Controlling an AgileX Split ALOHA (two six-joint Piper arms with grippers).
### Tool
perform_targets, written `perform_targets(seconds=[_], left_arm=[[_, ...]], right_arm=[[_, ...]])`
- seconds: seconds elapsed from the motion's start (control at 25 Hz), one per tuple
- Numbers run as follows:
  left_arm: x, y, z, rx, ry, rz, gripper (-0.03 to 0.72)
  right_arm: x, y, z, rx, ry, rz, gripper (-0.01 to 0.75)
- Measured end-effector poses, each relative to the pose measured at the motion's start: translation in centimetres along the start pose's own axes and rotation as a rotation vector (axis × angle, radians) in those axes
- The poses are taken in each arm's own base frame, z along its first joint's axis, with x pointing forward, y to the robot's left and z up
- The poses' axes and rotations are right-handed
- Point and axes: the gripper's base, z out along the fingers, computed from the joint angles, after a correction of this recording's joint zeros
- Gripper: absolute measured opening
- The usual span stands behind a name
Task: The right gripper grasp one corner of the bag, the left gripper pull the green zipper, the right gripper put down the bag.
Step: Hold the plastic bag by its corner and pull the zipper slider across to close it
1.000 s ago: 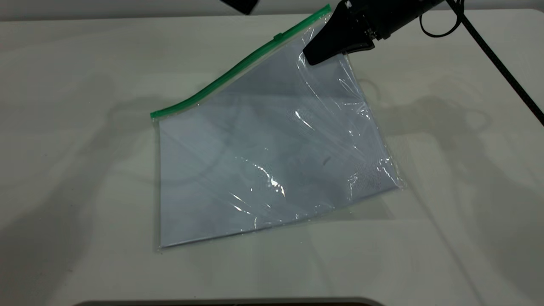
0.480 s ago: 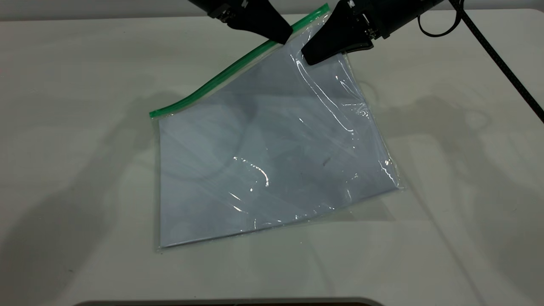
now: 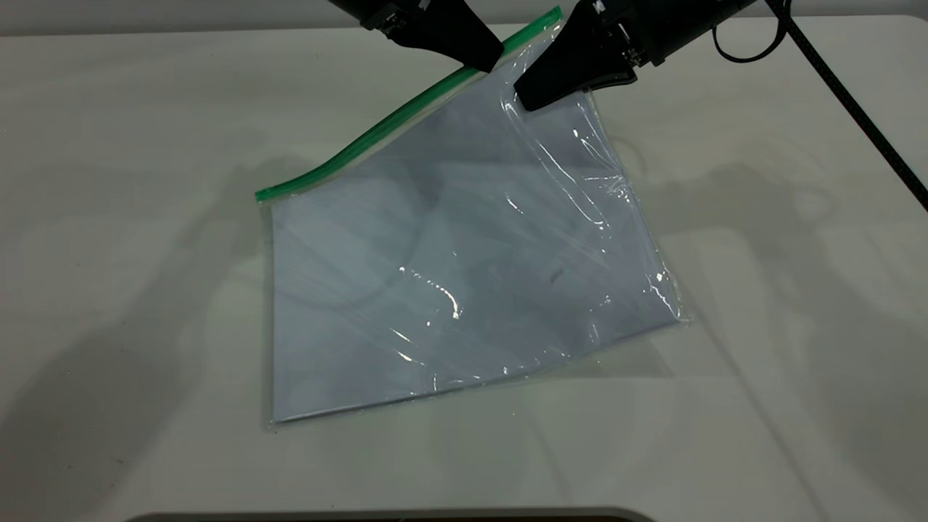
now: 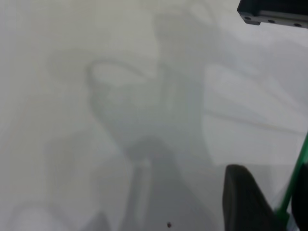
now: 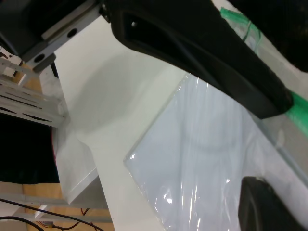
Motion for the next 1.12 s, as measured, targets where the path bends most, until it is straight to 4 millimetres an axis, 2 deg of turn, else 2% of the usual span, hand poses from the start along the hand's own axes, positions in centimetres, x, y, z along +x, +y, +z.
perform_targets(seconds=[0.32,0.64,1.12], left_arm=[[0.3,0.1,0.3,0.008,0.000,-0.016,0.203],[0.4,0.2,0.4,0.009,-0.001,-0.016,0.073],[-0.1,0.1,0.6,-0.011,-0.020,0.014,0.065]], right_arm=[[0.0,0.0,0.0,0.004,-0.005,0.002,0.033],[0.0,-0.2,-0.1,0.010,-0.009,0.005,0.033],[0.4,-1.5,-2.5,-0.001,-0.050,0.046,0.033]])
